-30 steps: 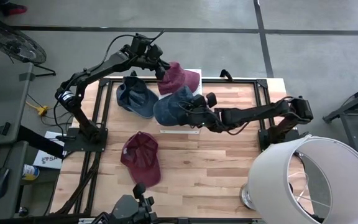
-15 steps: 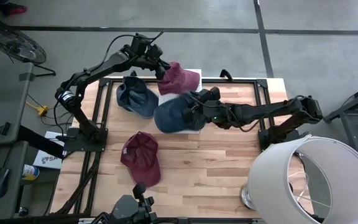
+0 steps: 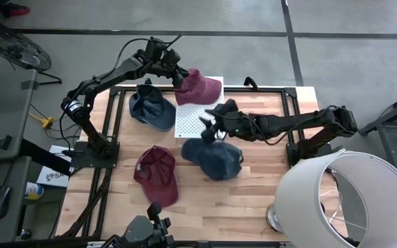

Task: Pick & Place hat
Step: Put the bottom blue cap on the shelf

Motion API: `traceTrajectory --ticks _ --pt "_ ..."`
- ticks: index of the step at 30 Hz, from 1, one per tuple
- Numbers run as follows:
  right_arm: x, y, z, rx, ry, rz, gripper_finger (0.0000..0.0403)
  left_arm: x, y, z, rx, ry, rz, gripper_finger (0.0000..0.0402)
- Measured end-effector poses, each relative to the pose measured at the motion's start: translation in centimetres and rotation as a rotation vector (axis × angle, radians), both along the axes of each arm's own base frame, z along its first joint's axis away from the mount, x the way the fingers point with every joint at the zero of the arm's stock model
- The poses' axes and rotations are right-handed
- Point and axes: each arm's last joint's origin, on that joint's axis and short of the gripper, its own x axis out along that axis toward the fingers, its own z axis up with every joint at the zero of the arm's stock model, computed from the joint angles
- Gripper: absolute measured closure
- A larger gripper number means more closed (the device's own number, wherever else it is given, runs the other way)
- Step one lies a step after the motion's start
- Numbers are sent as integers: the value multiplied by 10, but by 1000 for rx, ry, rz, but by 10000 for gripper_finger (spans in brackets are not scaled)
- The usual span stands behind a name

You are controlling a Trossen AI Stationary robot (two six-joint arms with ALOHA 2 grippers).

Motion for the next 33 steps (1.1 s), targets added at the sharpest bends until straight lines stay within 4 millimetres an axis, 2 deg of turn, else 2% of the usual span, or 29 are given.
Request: traceTrajectory --ticks 5,12,22,33 --pt "-3 5 -11 86 117 164 231 0 0 0 -6 -5 -10 332" --pt "-7 15 -17 265 111 121 231 0 -1 0 -12 -10 -21 332" --pt "-7 18 -16 267 88 75 231 -1 -3 4 -11 -29 -46 332" --pt "-7 18 -16 268 82 58 231 -16 -17 31 58 -52 -14 332"
